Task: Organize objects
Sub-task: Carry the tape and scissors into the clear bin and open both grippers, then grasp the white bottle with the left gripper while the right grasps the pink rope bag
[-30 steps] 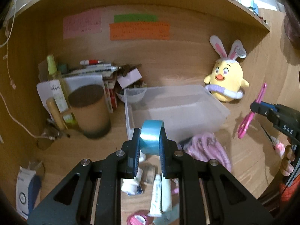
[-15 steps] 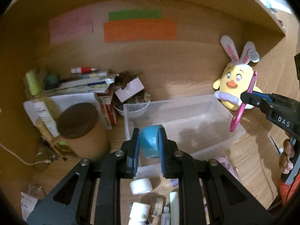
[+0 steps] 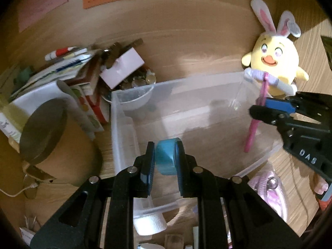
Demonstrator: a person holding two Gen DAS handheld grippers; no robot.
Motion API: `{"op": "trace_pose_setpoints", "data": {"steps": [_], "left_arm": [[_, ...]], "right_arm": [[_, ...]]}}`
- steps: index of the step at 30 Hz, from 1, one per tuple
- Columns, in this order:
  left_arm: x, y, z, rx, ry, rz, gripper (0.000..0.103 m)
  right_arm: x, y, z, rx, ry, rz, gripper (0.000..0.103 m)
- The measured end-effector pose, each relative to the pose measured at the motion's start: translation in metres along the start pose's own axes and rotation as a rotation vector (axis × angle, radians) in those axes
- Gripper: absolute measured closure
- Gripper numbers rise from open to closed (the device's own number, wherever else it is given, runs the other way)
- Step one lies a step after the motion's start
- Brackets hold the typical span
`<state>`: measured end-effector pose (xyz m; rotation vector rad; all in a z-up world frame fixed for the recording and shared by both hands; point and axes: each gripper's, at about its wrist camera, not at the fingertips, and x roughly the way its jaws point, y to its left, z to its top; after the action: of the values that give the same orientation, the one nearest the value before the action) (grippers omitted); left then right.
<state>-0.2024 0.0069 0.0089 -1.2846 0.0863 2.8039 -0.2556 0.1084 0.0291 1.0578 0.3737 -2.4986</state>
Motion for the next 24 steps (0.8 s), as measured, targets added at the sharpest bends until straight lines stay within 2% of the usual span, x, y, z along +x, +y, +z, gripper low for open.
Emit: {"op": "trace_pose_setpoints", "data": {"steps": [8, 11, 13, 16, 17, 21, 22, 24], "left_arm": [[0.004, -0.003, -0.001, 0.017, 0.018, -0.011, 0.082], [-0.005, -0.003, -0.001, 0.014, -0.009, -0.023, 0.069], [-0.017, -0.003, -0.002, 0.010, -0.046, -0.026, 0.056], [-0.036, -0.002, -0.004, 0.007, -0.099, -0.023, 0.041], [-0.045, -0.001, -0.005, 0.006, -0.121, -0.019, 0.038], [-0.073, 0.003, -0.009, 0.000, -0.196, 0.005, 0.010], [-0.080, 0.004, -0.011, -0.003, -0.216, 0.013, 0.004], [-0.093, 0.007, -0.017, 0.000, -0.249, 0.031, 0.002]], "right_arm": [[0.010, 0.015, 0.003, -0.006, 0.005, 0.051, 0.087], [0.003, 0.016, 0.002, 0.001, -0.018, 0.056, 0.084], [-0.006, 0.016, 0.001, 0.012, -0.039, 0.051, 0.078], [-0.023, 0.016, -0.002, 0.024, -0.082, 0.030, 0.064], [-0.028, 0.016, -0.003, 0.025, -0.096, 0.024, 0.056], [-0.056, 0.017, -0.012, 0.048, -0.147, -0.006, 0.019], [-0.063, 0.017, -0.015, 0.052, -0.161, -0.019, 0.017], [-0.073, 0.021, -0.023, 0.054, -0.172, -0.047, 0.013]]}}
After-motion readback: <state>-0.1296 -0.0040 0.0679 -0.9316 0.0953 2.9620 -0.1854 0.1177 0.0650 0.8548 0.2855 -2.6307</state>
